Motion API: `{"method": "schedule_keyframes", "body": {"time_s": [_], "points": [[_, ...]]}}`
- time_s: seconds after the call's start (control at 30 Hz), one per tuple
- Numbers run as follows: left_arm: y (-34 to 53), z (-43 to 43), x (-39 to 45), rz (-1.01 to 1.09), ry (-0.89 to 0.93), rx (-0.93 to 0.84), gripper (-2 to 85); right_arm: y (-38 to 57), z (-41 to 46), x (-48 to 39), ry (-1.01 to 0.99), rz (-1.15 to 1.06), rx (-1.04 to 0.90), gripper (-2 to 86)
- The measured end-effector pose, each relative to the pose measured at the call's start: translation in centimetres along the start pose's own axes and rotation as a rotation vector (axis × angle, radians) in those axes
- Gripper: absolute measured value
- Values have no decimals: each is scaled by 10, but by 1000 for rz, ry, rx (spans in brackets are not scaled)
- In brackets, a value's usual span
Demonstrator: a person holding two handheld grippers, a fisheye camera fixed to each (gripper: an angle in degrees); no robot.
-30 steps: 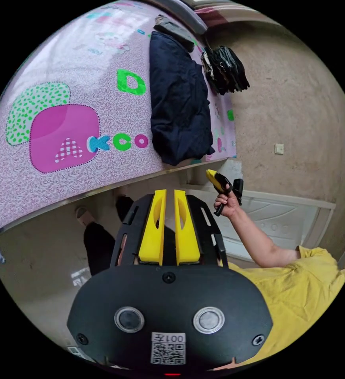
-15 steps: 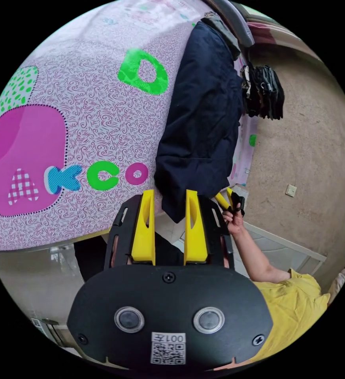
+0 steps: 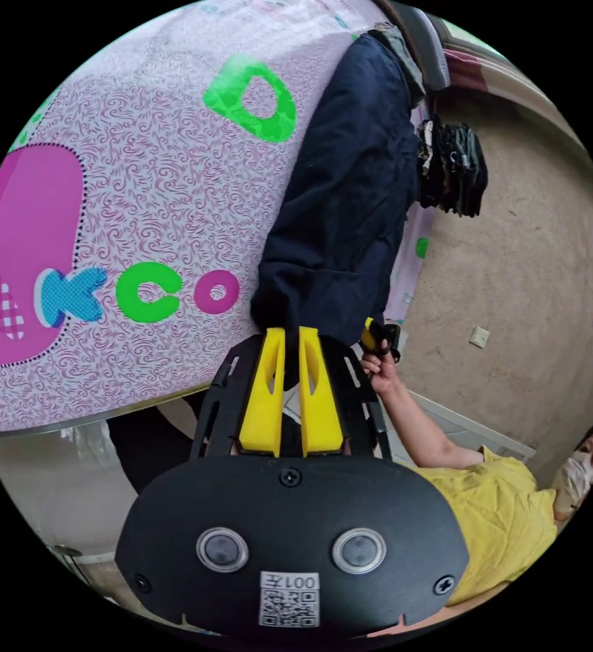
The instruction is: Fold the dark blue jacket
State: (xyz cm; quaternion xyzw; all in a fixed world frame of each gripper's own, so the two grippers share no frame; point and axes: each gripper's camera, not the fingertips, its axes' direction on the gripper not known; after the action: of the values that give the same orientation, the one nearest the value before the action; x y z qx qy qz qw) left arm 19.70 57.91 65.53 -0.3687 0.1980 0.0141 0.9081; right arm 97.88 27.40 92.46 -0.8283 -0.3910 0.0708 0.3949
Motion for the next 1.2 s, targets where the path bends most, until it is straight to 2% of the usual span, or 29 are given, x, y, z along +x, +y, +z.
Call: {"method": "schedule_keyframes", "body": {"time_s": [0.1, 0.43, 0.57, 0.87, 1.0, 1.2], "points": [[6, -9, 15, 74, -44, 1, -11, 3, -3, 1, 6, -46, 2, 39], [58, -79, 73, 263, 105, 46, -9, 10, -22, -42, -124, -298, -11, 7], [83, -91, 79, 276, 128, 13, -9, 37, -24, -42, -141, -318, -2, 4], [152, -122, 72, 260, 362, 43, -8, 105, -28, -39, -206, -344, 121, 1], [149, -139, 83, 277, 418, 102, -9, 86, -22, -49, -207, -402, 158, 0], [92, -169, 125, 292, 381, 233, -8, -15, 0, -61, -209, -414, 167, 0]]}}
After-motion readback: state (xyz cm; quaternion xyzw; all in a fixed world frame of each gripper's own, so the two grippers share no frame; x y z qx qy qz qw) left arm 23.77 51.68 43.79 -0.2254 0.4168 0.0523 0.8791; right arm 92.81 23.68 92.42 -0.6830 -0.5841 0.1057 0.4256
